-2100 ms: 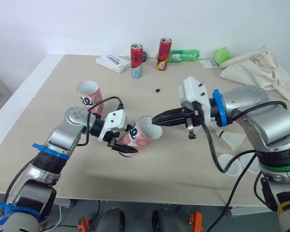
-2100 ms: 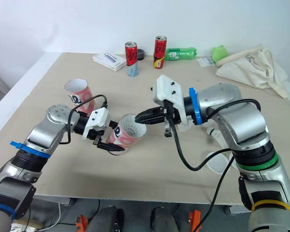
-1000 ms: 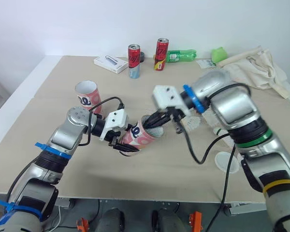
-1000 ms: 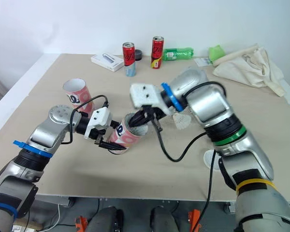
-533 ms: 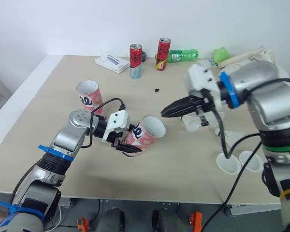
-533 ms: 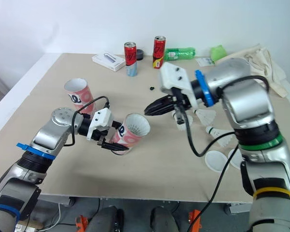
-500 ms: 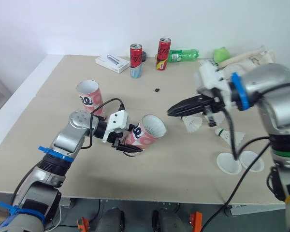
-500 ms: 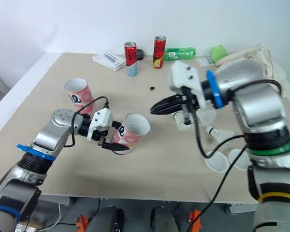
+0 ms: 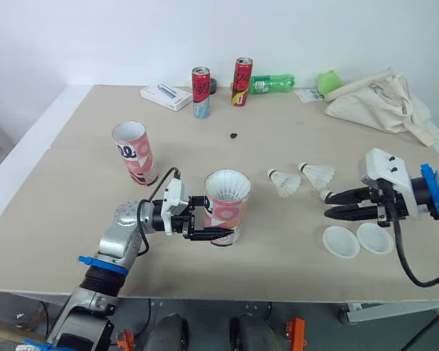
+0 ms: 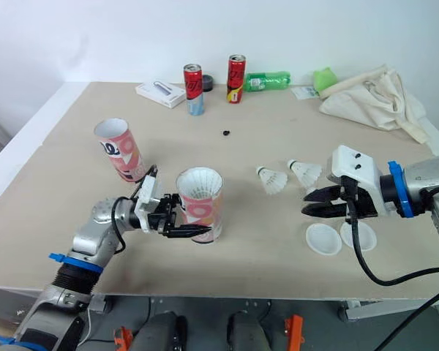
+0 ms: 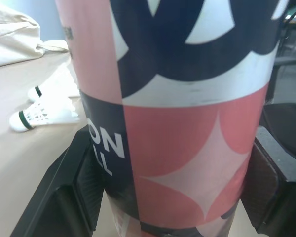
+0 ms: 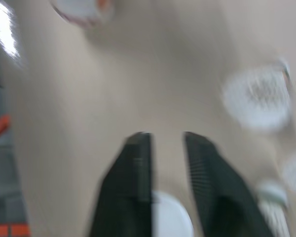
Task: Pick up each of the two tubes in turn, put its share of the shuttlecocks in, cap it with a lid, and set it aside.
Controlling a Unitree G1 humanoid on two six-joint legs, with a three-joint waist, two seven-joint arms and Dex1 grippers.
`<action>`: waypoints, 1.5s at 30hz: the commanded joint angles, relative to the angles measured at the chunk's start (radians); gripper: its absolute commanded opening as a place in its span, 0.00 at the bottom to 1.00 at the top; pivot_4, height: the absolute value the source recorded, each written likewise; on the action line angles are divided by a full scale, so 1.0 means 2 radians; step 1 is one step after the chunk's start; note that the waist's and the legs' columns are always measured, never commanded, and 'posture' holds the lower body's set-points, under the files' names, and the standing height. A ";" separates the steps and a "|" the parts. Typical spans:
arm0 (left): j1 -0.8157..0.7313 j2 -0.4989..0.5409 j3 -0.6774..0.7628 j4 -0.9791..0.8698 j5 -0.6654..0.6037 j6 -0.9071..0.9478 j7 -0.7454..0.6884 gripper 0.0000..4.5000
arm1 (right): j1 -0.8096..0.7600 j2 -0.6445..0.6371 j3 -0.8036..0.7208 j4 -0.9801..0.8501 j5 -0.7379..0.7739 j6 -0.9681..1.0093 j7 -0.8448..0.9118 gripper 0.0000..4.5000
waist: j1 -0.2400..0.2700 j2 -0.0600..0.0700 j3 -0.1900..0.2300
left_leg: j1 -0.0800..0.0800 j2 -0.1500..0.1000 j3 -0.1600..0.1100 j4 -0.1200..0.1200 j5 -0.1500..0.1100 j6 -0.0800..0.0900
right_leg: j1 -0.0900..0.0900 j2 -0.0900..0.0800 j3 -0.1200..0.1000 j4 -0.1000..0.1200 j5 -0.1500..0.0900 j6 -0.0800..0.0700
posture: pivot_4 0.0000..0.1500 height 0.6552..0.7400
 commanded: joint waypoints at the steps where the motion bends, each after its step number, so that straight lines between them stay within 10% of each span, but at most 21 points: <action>1: 0.004 0.001 -0.019 0.023 0.029 -0.054 -0.014 0.72 | -0.005 -0.015 0.025 0.034 -0.028 -0.047 0.017 0.71 | 0.000 0.000 0.000 | 0.000 0.000 0.000 0.000 0.000 0.000 | 0.000 0.000 0.001 0.000 0.000 0.000 | 1.00 0.91; 4: 0.009 0.006 -0.029 0.029 0.036 -0.061 -0.021 0.72 | -0.016 -0.016 0.046 0.056 -0.041 -0.062 0.028 0.99 | 0.000 0.000 0.000 | 0.000 0.000 0.001 0.000 0.000 0.000 | 0.000 0.000 0.001 0.000 0.001 0.001 | 1.00 0.91; 32: -0.002 -0.009 -0.023 0.041 0.048 -0.132 0.027 0.72 | -0.110 0.061 0.167 0.226 -0.177 -0.217 0.071 0.99 | 0.000 0.001 0.000 | 0.001 0.000 0.003 0.000 0.000 0.000 | 0.000 0.000 0.003 0.000 0.002 0.001 | 1.00 0.91; 37: -0.008 -0.010 -0.023 0.042 0.048 -0.127 0.027 0.72 | -0.113 0.065 0.167 0.230 -0.180 -0.217 0.072 0.68 | 0.000 0.001 0.000 | 0.001 0.000 0.003 0.000 0.000 0.000 | 0.000 0.000 0.003 0.000 0.002 0.001 | 1.00 0.91; 43: -0.015 -0.012 -0.023 0.046 0.050 -0.126 0.027 0.72 | -0.108 0.065 0.167 0.224 -0.179 -0.212 0.078 0.00 | 0.000 0.001 0.000 | 0.001 0.000 0.003 0.000 0.000 0.000 | 0.000 0.000 0.003 0.000 0.002 0.000 | 1.00 0.91; 45: -0.017 -0.013 -0.023 0.049 0.051 -0.127 0.027 0.72 | -0.109 0.065 0.167 0.223 -0.178 -0.210 0.080 0.00 | 0.000 0.001 0.000 | 0.001 0.000 0.003 0.000 0.000 0.000 | 0.000 0.000 0.003 0.000 0.002 0.000 | 1.00 0.91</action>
